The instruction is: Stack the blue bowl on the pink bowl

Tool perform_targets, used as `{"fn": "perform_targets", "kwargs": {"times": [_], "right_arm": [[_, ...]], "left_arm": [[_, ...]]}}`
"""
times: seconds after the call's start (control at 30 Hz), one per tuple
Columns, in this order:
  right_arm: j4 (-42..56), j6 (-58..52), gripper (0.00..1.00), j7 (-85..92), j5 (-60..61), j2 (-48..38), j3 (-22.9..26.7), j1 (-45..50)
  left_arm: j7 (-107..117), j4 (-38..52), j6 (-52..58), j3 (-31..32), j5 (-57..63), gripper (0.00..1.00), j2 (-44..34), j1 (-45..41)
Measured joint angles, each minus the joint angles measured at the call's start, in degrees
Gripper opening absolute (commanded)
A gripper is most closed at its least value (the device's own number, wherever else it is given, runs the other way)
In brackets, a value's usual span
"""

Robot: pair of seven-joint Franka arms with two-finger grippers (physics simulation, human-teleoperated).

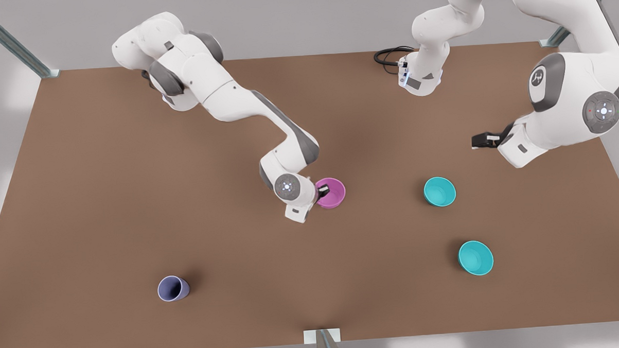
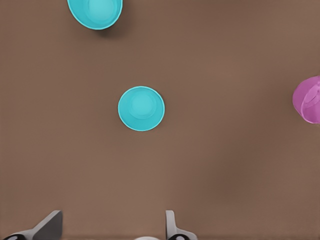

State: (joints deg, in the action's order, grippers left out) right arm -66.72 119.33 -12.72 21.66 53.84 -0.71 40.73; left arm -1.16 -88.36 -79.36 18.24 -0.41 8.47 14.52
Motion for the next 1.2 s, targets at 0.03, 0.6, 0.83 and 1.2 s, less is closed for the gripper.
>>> {"fn": "perform_targets", "kwargs": {"times": [0.03, 0.6, 0.83, 1.2], "right_arm": [[0.05, 1.29, 0.21, -2.01, 0.01, 1.07, -0.72, 0.04], [2.94, -9.53, 1.00, -17.63, -4.82, -5.31, -2.53, -30.83], [-11.27, -30.16, 1.00, -3.46, -22.68, -45.20, -2.06, -42.62], [-14.47, -36.29, 1.00, 10.24, -24.99, -45.68, -1.66, -42.65]], "left_arm": [[0.00, 0.00, -0.03, -0.01, 0.01, 1.00, 0.10, 0.11], [-0.68, -13.29, -16.51, -12.10, -5.03, 1.00, 12.84, -3.99], [-4.17, -23.45, -38.47, -15.57, -14.20, 1.00, 19.54, -6.39], [-7.47, -24.20, -48.62, -15.60, -16.01, 0.21, 21.95, -7.22]]}}
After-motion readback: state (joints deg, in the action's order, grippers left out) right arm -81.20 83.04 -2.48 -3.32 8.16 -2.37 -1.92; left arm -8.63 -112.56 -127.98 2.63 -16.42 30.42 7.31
